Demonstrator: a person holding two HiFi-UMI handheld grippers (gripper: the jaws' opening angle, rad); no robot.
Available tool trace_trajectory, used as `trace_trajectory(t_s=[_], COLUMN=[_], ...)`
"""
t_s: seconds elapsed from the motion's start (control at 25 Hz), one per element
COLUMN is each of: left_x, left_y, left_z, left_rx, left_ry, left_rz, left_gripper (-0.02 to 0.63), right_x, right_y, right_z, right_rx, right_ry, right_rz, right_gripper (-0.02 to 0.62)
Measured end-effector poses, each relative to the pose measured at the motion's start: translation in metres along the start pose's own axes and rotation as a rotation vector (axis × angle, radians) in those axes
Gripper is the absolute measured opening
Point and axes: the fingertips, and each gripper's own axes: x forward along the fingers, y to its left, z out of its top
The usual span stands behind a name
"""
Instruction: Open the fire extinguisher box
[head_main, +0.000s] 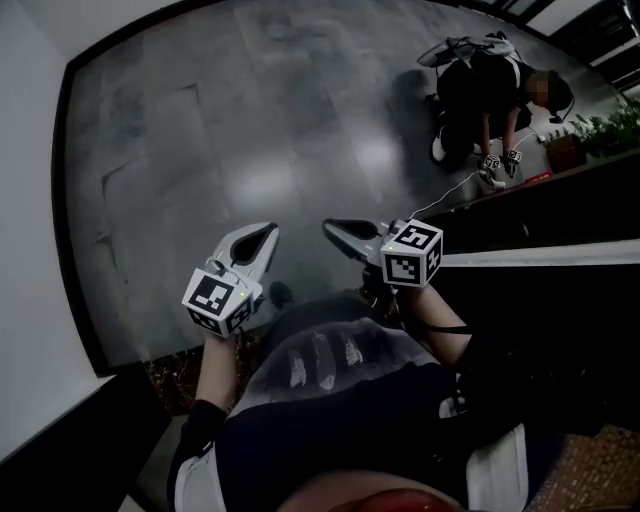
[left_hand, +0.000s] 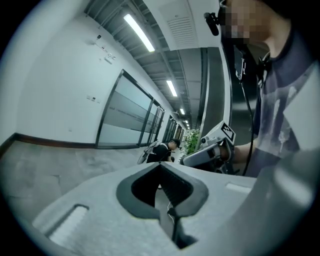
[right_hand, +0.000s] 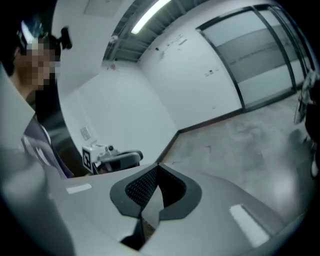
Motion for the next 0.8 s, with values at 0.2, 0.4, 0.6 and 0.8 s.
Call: trace_trajectory(t_s=[0.2, 0.4, 0.6, 0.8], left_x=[0.017, 0.032, 0.049, 0.068], left_y=[0.019, 0.007, 0.019, 0.038], left_z=[0.000, 0.007, 0.010, 0.025], left_rx=[0.026, -0.008, 0.032, 0.013], left_ry=[-0.052, -0.007, 0.033, 0.056], left_rz=[-0.129, -0.188, -0.179, -0.117], left_gripper=[0.002, 0.000, 0.000, 0.000], right_x=[0.033, 0.000, 0.002, 0.011], right_y=[0.006, -0.005, -0.026, -0.043], right_z=[0.005, 0.025, 0.041, 0.061], right_rx=[0.038, 0.097, 0.132, 0.121], right_ry=[-0.043, -0.075, -0.131, -0.139], right_rz=[0.027, -0.033, -0.030, 0.024], right_gripper=[-0.002, -0.002, 0.000, -0.002])
